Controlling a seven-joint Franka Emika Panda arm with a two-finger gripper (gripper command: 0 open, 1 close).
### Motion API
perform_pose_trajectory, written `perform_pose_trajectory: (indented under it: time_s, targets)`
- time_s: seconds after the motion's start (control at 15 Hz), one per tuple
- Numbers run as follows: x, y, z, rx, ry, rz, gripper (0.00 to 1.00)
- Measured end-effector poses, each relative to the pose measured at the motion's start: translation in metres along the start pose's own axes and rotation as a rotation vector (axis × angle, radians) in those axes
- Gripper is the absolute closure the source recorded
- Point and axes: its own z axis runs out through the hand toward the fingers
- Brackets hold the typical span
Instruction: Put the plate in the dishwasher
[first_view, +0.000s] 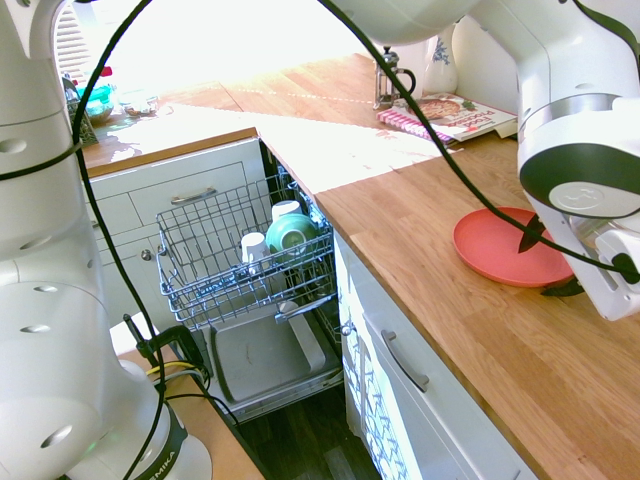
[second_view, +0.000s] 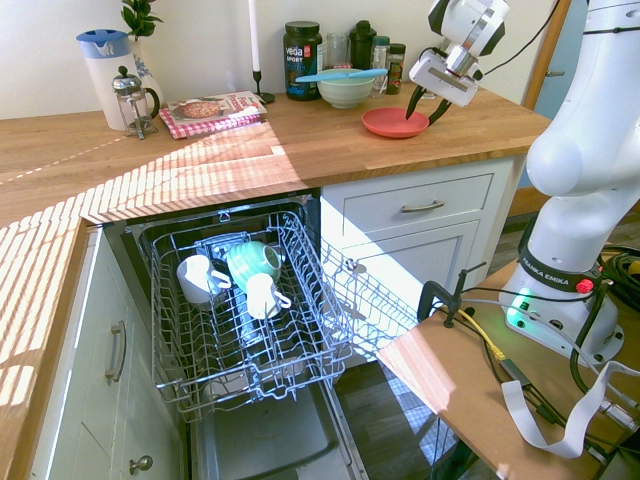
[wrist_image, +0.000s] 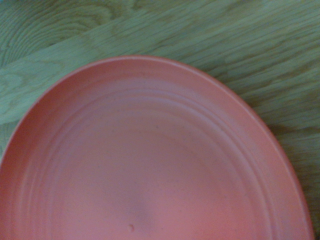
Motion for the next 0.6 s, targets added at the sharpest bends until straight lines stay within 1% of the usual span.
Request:
perform_pose_trajectory:
  time_s: [0.6]
  targets:
    - [0.001, 0.001, 0.012, 0.022, -0.021, 0.008, 1.00]
